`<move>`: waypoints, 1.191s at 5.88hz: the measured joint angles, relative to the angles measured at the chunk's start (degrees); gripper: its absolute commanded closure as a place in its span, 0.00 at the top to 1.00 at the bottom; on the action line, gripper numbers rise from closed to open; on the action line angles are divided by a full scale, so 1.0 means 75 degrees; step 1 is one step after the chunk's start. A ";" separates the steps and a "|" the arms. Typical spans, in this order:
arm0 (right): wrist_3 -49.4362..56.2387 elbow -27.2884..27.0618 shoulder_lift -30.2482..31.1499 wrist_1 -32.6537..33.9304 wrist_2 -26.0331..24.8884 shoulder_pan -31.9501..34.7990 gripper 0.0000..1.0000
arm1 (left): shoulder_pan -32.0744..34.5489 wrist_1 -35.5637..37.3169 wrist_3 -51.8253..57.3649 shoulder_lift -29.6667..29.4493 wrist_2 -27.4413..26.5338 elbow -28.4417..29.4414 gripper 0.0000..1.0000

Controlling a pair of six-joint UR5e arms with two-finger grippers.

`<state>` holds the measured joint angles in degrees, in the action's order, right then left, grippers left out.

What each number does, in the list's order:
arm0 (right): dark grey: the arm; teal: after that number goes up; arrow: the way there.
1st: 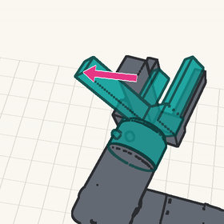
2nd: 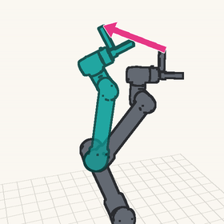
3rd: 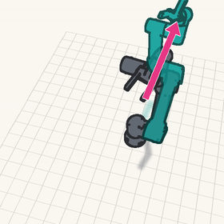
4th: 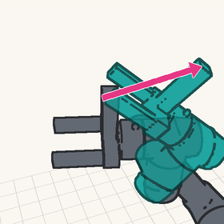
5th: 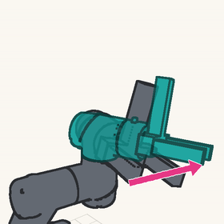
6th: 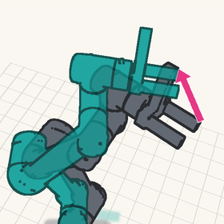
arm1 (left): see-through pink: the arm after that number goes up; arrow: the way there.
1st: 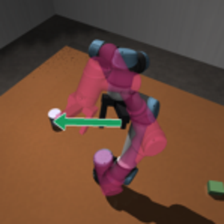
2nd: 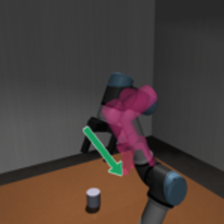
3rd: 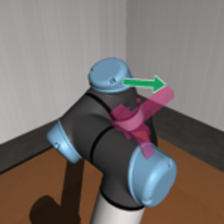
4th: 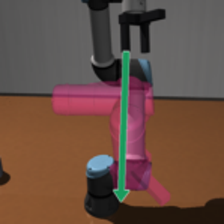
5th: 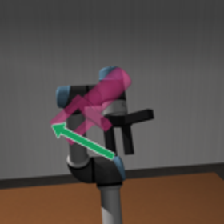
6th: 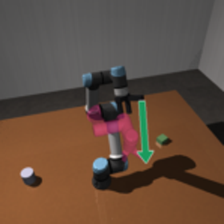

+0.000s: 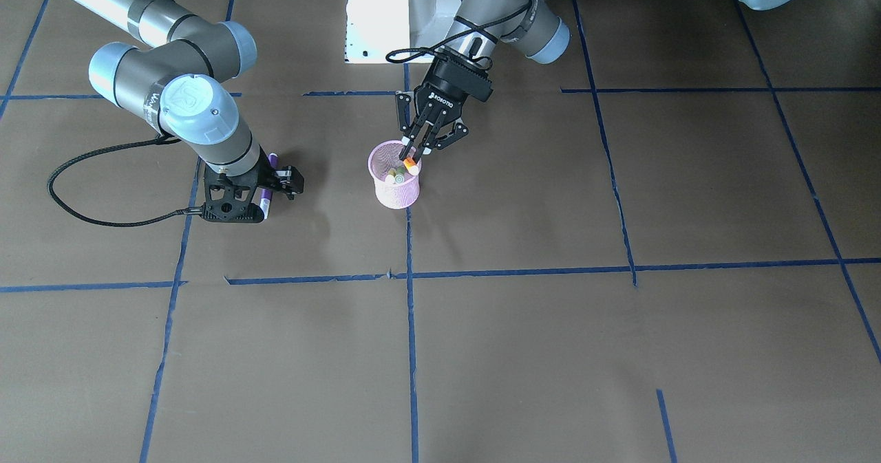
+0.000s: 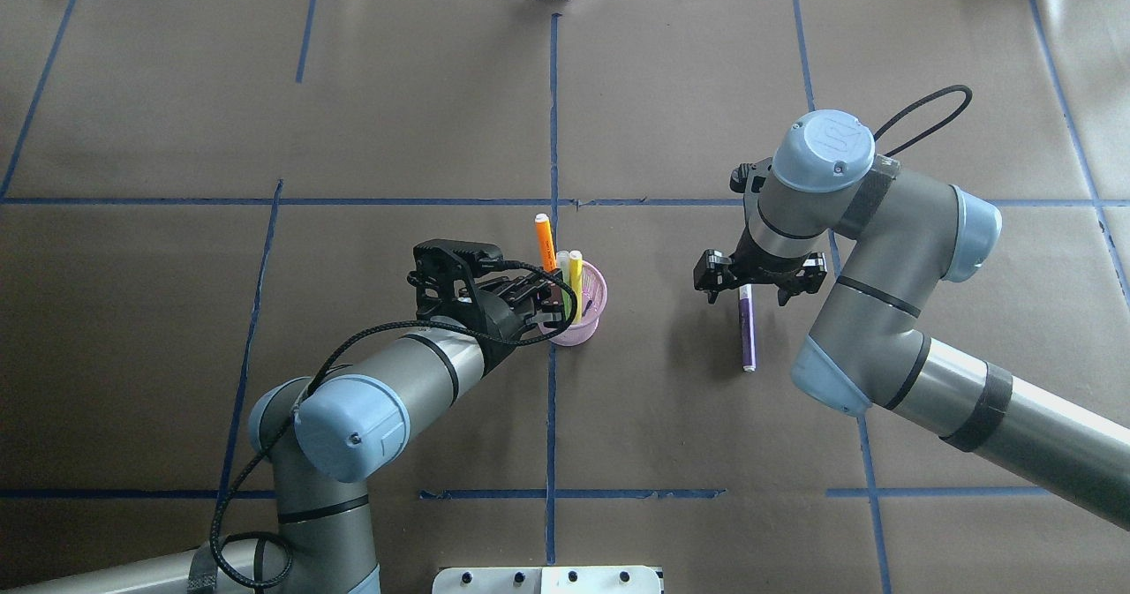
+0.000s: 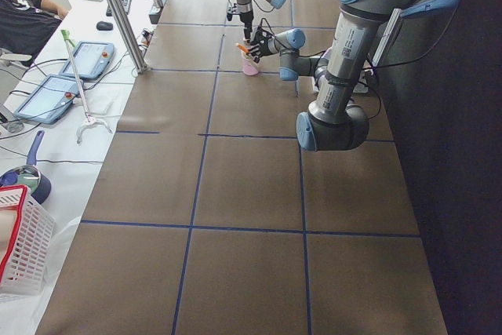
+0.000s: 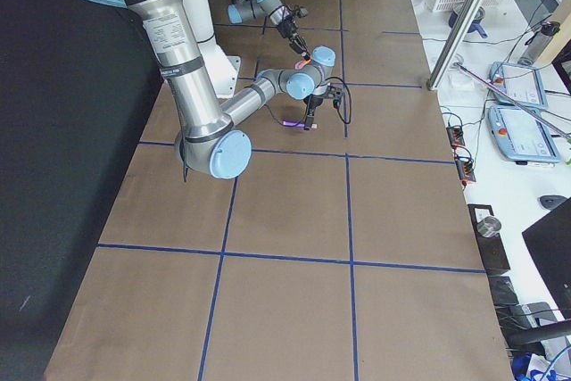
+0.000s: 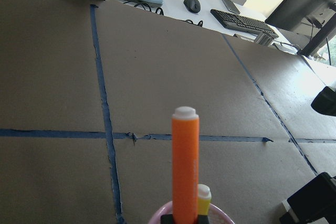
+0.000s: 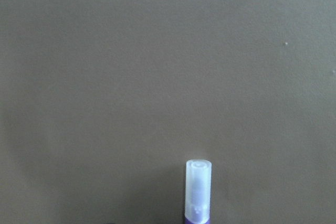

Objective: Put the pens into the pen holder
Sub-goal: 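Lower the orange highlighter into the pink holder and open the left gripper, then withdraw the left gripper away from the holder while right grasps the purple marker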

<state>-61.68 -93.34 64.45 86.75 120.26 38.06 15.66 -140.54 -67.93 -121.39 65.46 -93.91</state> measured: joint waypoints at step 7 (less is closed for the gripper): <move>-0.0013 0.0027 -0.0004 0.0006 0.0034 -0.0013 0.92 | 0.1536 0.1447 0.1029 0.0046 0.1896 -0.0627 1.00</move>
<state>-61.78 -93.14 64.42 86.79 120.51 37.97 27.19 -129.69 -60.21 -121.05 79.68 -98.61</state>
